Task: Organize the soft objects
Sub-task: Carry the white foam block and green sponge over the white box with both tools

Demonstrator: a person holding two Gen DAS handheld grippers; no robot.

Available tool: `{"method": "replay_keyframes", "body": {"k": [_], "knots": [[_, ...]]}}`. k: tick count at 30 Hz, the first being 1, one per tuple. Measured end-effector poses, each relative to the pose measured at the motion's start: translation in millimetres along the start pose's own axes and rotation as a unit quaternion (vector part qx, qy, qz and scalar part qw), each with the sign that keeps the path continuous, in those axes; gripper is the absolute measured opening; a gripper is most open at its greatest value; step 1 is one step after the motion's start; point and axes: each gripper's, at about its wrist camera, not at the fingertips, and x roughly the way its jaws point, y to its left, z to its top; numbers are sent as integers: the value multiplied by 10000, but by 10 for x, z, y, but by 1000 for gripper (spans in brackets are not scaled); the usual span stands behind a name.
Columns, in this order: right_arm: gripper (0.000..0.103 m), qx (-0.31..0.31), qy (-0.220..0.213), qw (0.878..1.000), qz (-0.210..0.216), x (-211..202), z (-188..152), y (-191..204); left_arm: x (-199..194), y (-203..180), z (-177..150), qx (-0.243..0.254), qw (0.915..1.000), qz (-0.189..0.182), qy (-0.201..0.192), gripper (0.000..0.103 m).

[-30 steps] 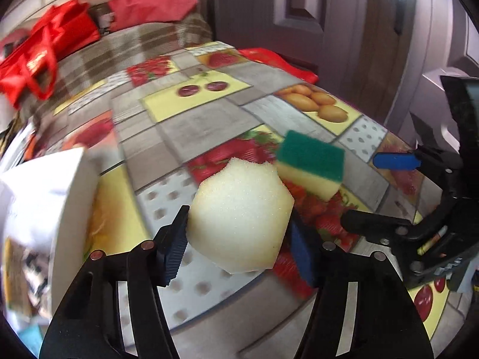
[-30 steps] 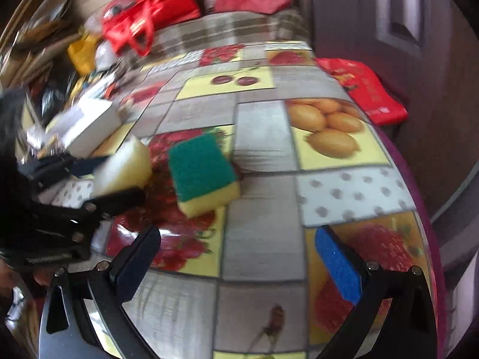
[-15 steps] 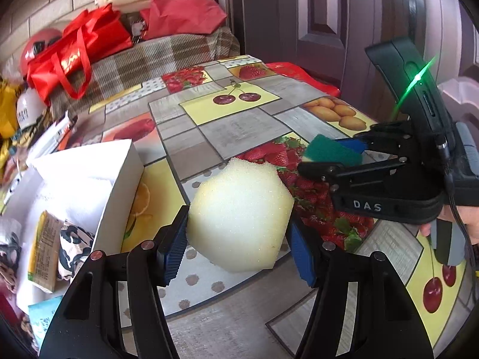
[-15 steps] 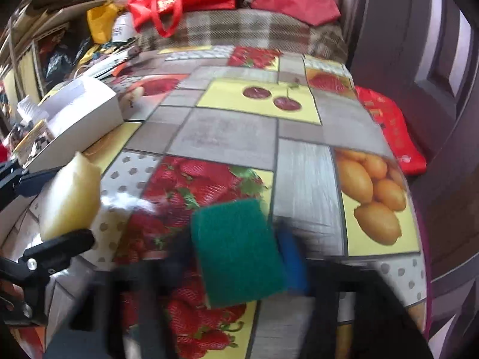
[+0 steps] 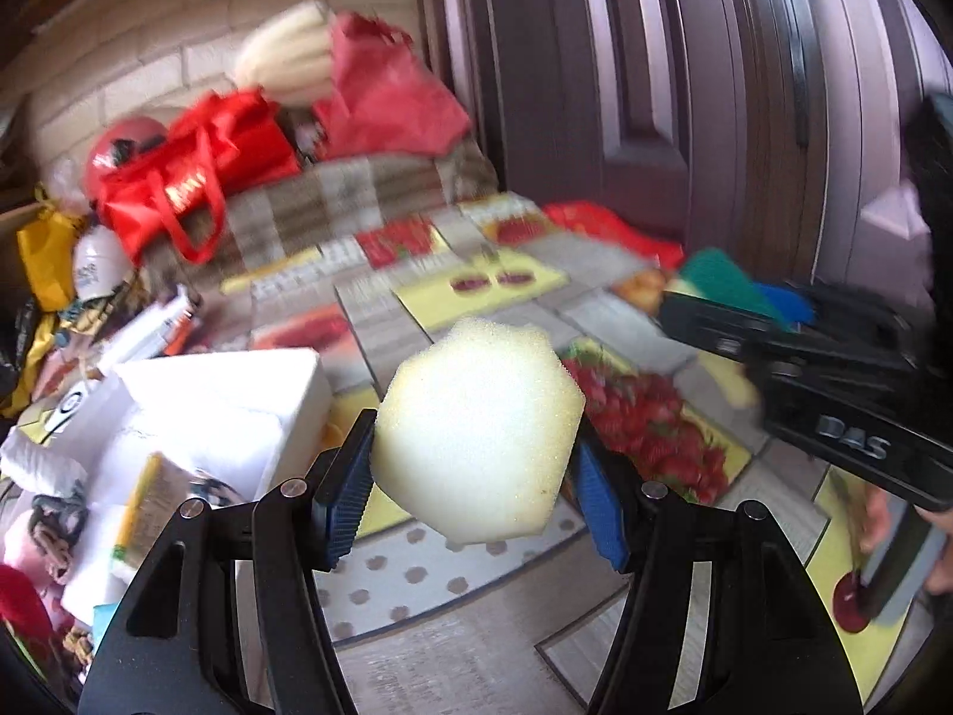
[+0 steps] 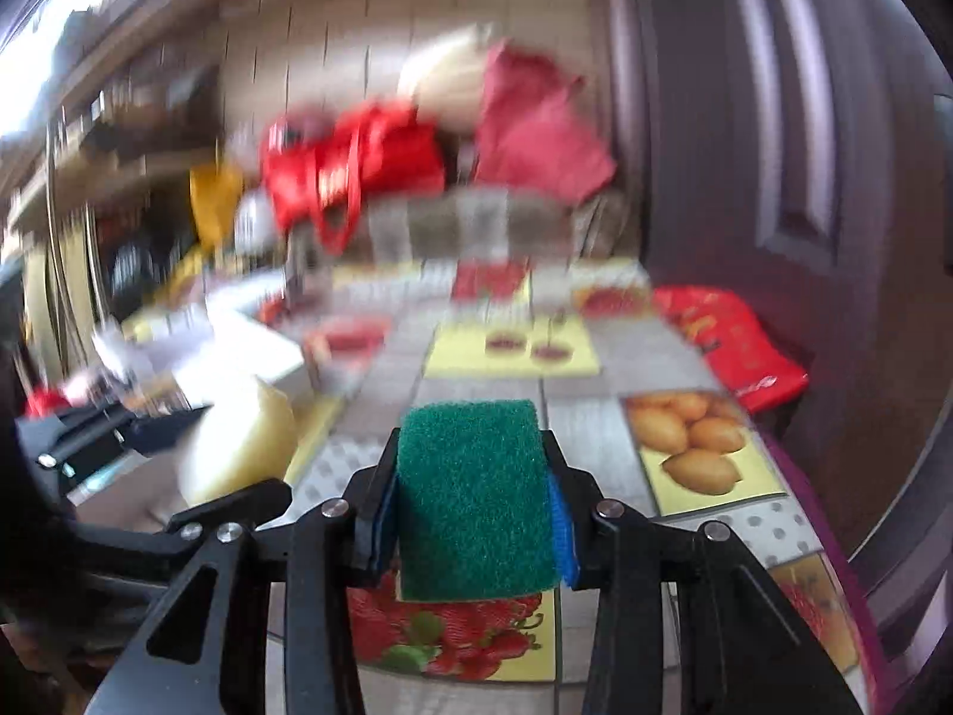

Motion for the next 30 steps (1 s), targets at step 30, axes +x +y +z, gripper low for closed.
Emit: {"method": "replay_keyframes", "body": {"k": [30], "knots": [[41, -38, -583, 9983, 0, -441, -130, 547, -973, 444, -424, -592, 9934, 333, -923, 62]]}}
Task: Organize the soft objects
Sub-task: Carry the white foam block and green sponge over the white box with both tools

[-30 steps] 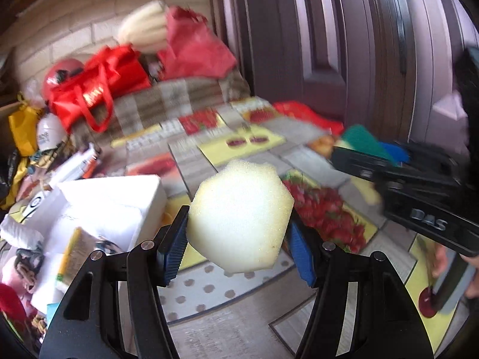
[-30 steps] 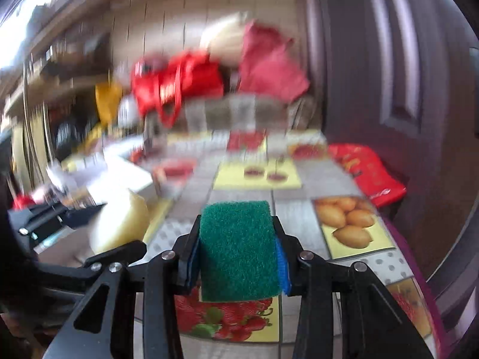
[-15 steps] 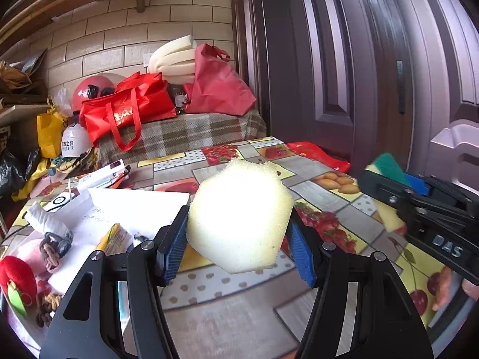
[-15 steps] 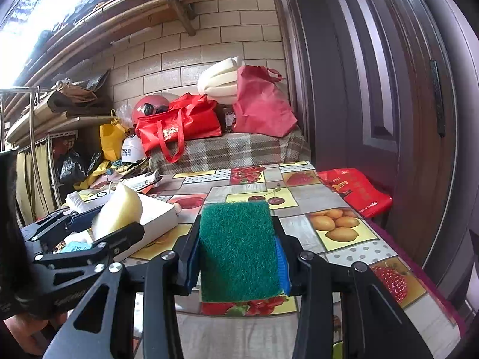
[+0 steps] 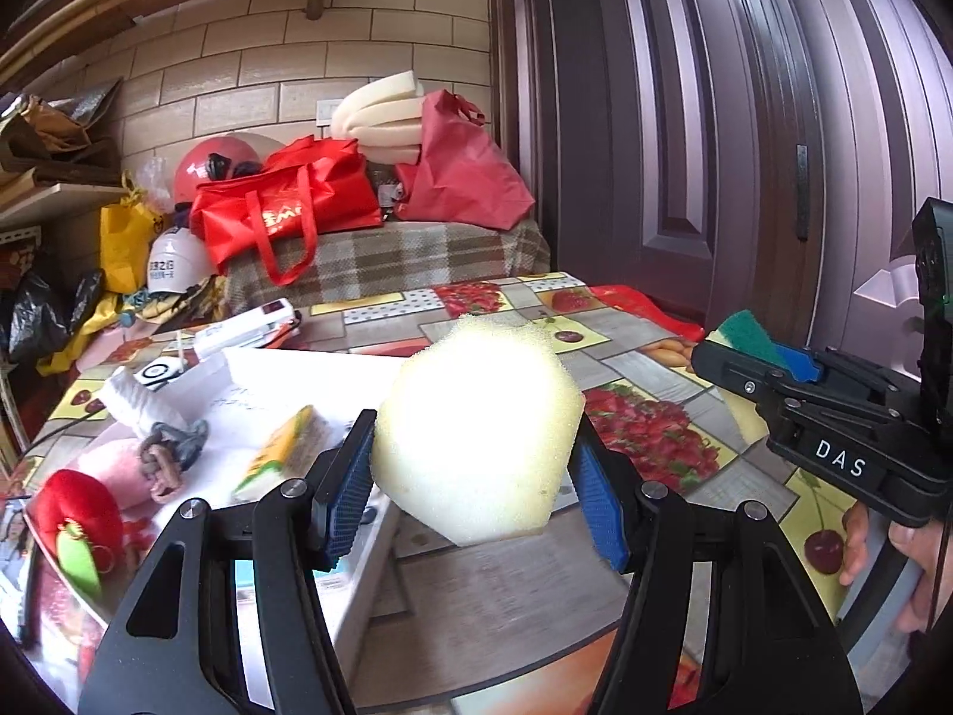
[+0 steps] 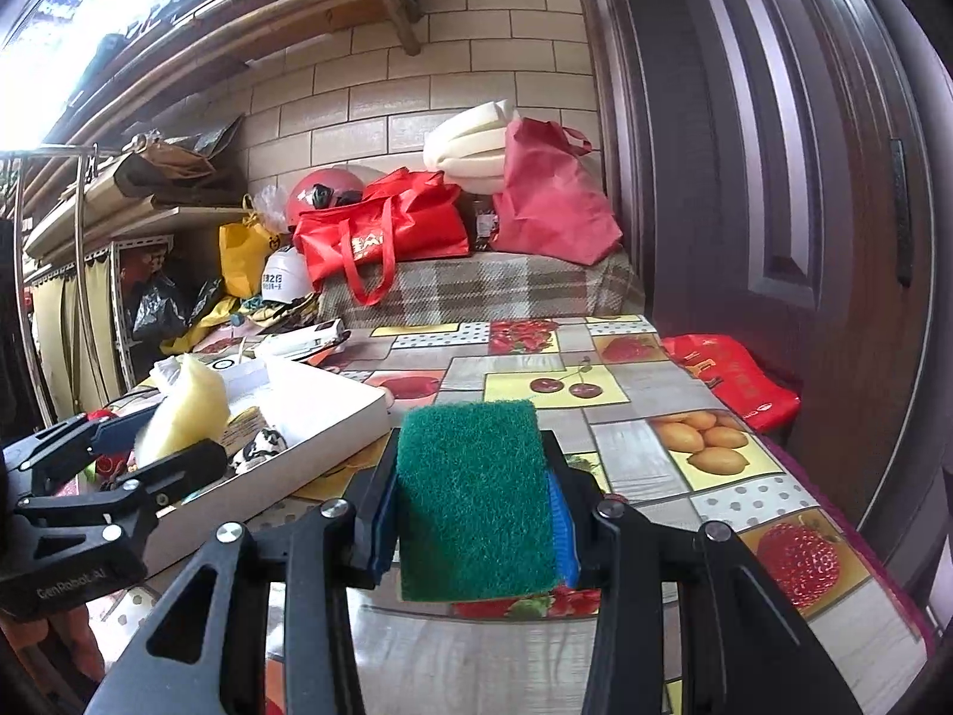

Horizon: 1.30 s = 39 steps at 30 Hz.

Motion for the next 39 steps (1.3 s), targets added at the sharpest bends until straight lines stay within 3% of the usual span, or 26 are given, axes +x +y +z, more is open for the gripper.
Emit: {"method": "replay_keyframes", "body": {"k": [21, 39], "knots": [[42, -169, 242, 9991, 288, 205, 17, 348, -235, 951, -136, -381, 9955, 865, 40, 62], [42, -547, 305, 9955, 710, 524, 69, 961, -162, 1456, -157, -718, 9895, 1238, 198, 62]]}}
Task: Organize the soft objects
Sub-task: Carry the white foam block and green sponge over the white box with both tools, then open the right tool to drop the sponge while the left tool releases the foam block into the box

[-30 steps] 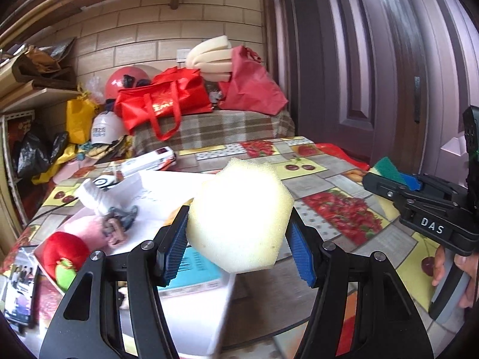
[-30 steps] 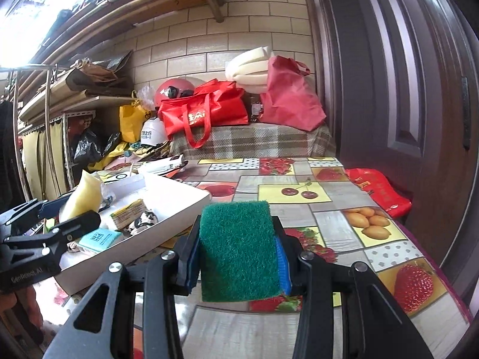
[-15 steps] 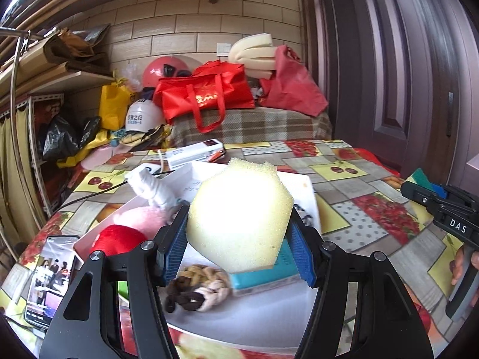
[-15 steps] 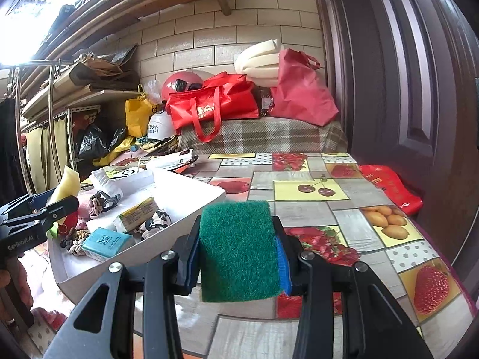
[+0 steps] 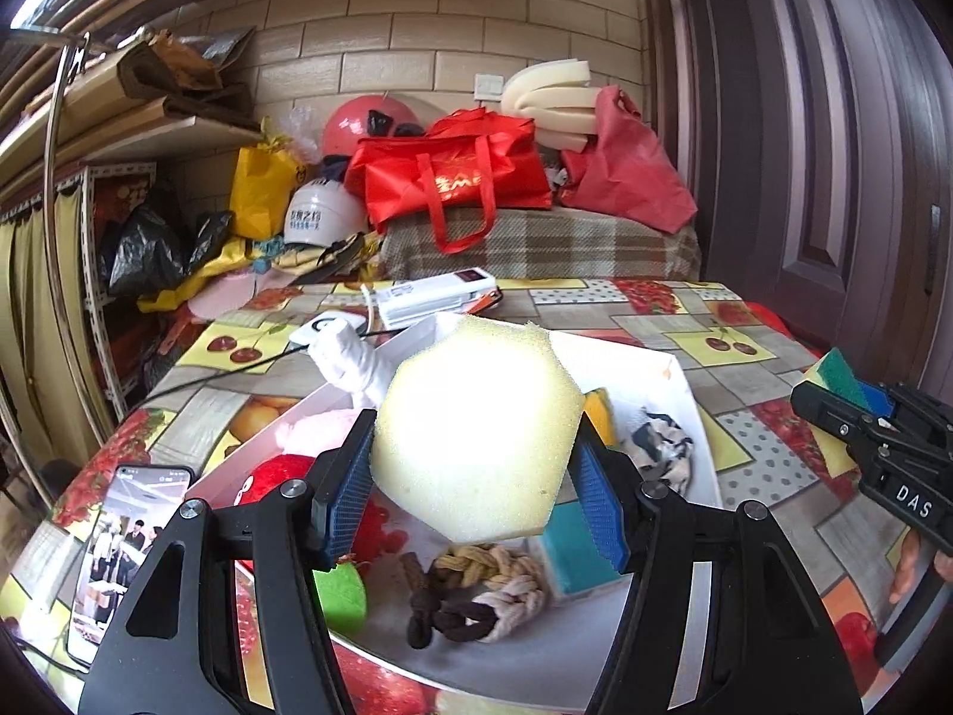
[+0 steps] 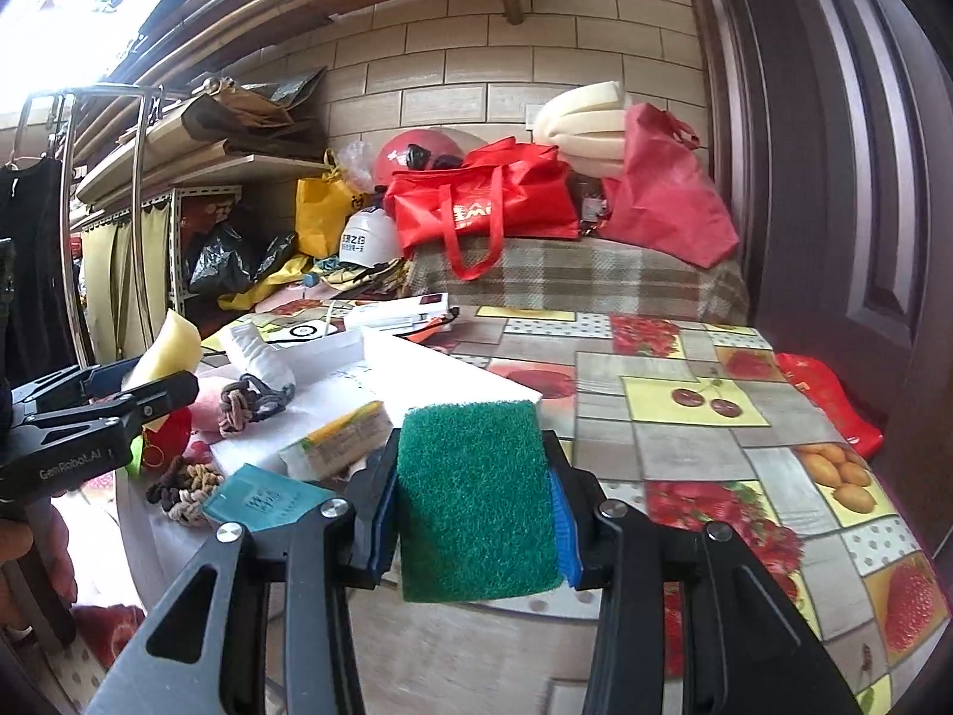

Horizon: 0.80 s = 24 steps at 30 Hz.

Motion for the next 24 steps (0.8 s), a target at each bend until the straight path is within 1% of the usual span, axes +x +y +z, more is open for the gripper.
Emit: {"method": "replay_keyframes", "body": {"k": [3, 5, 12, 17, 24], "knots": [[42, -7, 39, 10000, 59, 80, 25, 58, 68, 89, 10, -175, 9998, -2, 134, 62], [42, -12, 68, 9999, 88, 133, 44, 90, 92, 120, 19, -219, 9996, 17, 157, 62], [43, -40, 143, 9997, 175, 256, 85, 176, 169, 171, 47, -175, 9996, 114, 167, 62], [43, -48, 171, 9996, 204, 299, 95, 204, 208, 229, 51, -256, 9994, 82, 223, 62], [43, -25, 206, 9996, 214, 364, 117, 238, 217, 233, 51, -230, 9994, 110, 219, 62]]}}
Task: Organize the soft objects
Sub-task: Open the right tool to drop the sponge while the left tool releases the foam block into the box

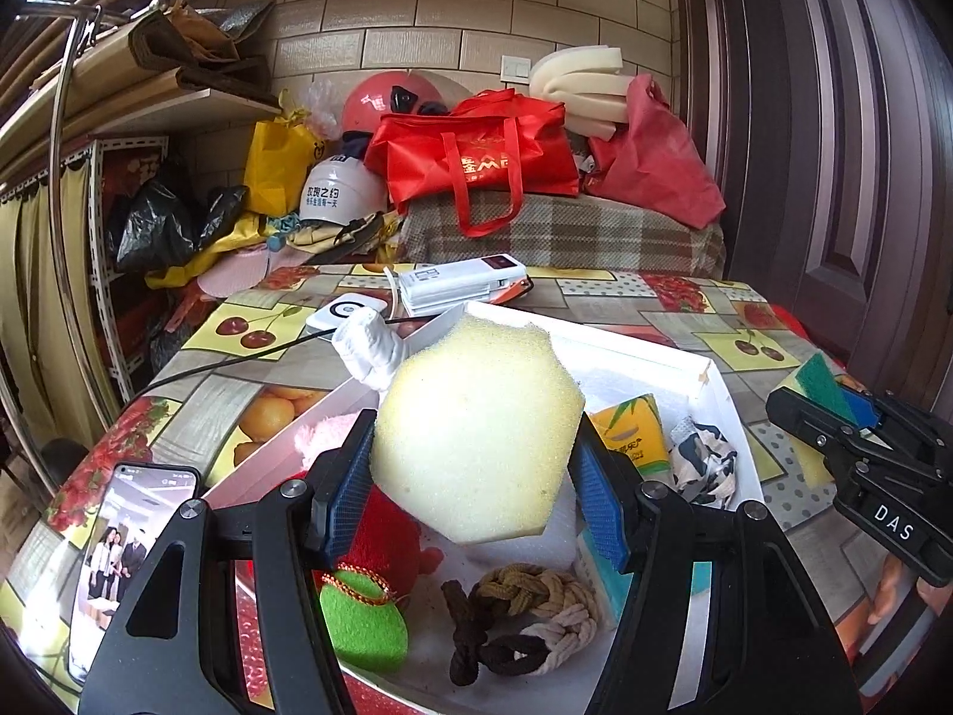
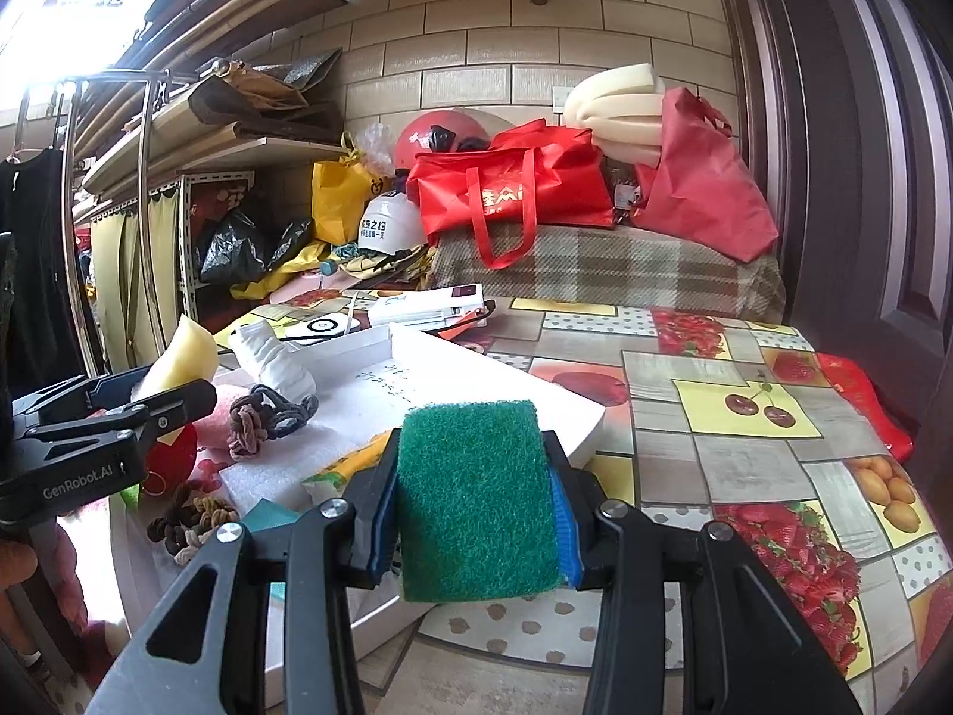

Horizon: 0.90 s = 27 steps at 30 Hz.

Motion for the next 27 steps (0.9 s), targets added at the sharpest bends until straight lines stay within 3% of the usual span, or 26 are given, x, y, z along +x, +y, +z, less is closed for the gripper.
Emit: {"method": "replay_keyframes", "body": {"k": [16, 27], "knots": [[43, 173, 193, 9997, -15, 238, 75, 3, 169, 34, 61, 32, 9998, 157, 85, 62], [43, 266, 377, 9989, -57, 462, 138, 7, 184, -16, 97, 238, 9988, 267, -328, 63]]}}
